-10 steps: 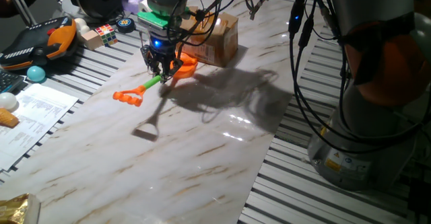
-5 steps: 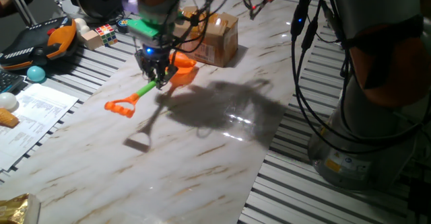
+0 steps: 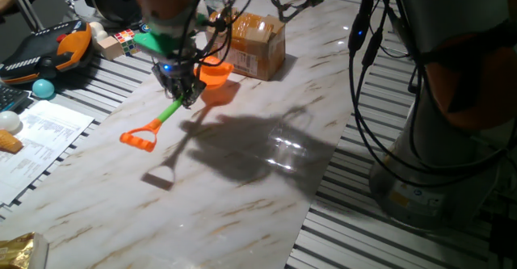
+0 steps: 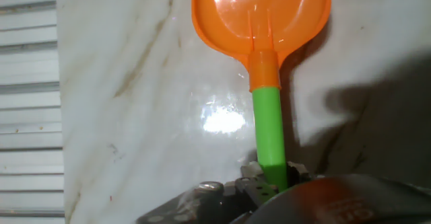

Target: Use a shovel to scoop up an object

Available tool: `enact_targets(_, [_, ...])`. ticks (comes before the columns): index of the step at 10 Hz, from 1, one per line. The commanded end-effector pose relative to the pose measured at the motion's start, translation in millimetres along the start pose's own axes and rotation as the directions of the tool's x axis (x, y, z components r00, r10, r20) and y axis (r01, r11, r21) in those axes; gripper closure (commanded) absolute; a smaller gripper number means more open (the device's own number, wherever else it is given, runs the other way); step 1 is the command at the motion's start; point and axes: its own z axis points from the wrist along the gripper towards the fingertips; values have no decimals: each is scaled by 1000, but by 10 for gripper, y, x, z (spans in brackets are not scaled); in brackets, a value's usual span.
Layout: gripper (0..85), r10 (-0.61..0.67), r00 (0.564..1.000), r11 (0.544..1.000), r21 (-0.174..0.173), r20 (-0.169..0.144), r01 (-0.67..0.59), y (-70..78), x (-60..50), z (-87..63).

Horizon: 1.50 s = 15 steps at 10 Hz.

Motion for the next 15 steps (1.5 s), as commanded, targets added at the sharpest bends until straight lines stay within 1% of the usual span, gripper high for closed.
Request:
enact_targets(1, [843,-9,999,1000,4,36,9,-4,1,-19])
enact_targets(3, [843,-15,999,999,30,48,14,1,16,-64])
enact_targets(5, [843,-21,999,999,40,44,19,4,15,-123])
enact_targets(7, [843,-25,998,998,54,51,22,5,-7,-233])
enact_targets(8, [843,-20,999,999,40,50,18,-10,-4,-254])
enact_targets(9, [843,-21,997,1000,6,77,21,-11,8,-239])
enact_targets(10, [843,-63,991,998,1,117,63,-9,-1,-259])
enact_targets(11, [843,-6,995,1000,-18,96,8,-40,18,-268])
enact_targets(12, [843,-17,995,1000,-4,96,17,-37,18,-279])
enact_targets(13, [843,-12,998,1000,14,69,12,-21,23,-248])
enact_targets(14, [843,-19,998,1000,21,54,18,0,50,-186])
enact_targets(15, [843,-40,998,999,32,51,39,27,73,-137])
